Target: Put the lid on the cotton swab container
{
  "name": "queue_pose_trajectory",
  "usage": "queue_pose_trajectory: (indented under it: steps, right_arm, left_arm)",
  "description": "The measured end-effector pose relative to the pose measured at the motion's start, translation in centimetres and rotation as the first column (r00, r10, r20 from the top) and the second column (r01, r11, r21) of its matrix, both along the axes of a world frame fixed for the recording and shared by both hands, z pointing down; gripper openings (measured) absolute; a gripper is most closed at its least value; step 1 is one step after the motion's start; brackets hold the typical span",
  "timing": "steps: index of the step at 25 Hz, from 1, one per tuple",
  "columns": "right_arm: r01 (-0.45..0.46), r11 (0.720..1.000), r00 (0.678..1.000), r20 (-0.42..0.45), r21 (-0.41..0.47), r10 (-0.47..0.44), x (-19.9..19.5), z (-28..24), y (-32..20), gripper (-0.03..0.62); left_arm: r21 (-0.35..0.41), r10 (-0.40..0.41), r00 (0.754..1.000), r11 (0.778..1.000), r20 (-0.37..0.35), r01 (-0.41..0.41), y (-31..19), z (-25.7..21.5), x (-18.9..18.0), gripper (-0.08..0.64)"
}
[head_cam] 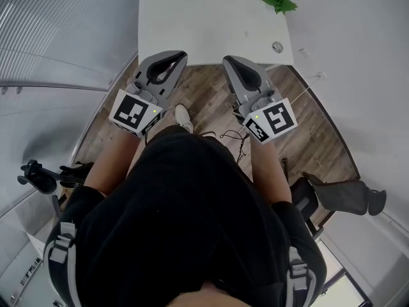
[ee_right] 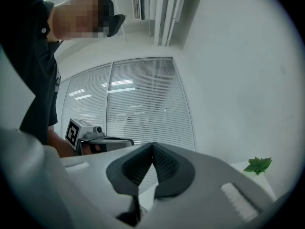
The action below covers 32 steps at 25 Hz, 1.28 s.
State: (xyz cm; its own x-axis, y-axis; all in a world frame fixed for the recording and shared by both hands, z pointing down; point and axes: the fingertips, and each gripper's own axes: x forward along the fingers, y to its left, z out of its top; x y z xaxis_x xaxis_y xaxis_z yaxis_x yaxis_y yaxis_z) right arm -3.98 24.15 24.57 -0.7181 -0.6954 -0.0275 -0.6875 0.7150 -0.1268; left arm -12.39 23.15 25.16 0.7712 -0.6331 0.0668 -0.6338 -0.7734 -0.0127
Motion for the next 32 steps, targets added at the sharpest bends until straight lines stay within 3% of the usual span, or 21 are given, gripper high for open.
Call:
queue_pose_trajectory:
  steps: [6,10,18,32]
  right_arm:
    - [-0.032,0.999,0.999,-0.005,0.012,0.032,-0.2,0.2,-0.8,0.015]
    - [-0.042,0.999,0.999,-0.005,0.005,0.042,-0.3,0.4,-1.8,0.137]
    - [-0.042,0.999,0.999,-0.013,-0.001,0.042,-1.6,0.9,-3.6,0.266]
    - [-0.087,0.996,0.996,-0.012,-0.035,0.087,-4.1,2.4,-7.1,0.273]
  left_arm:
    - [-0.001,0.008,1.000,1.000,-0.001,-0.008,-0.6,0.3,-0.5,0.043]
    - [-0.004,0.005,1.000,1.000,0.002,-0.004,-1.4,0.6,-0.8,0.138]
    - [-0.010,-0.030,0.999,1.000,-0.019,0.030,-3.7,1.0,-2.6,0.263]
    - [-0.029,-0.013,0.999,1.000,-0.039,0.012,-7.1,2.4,-5.6,0.288]
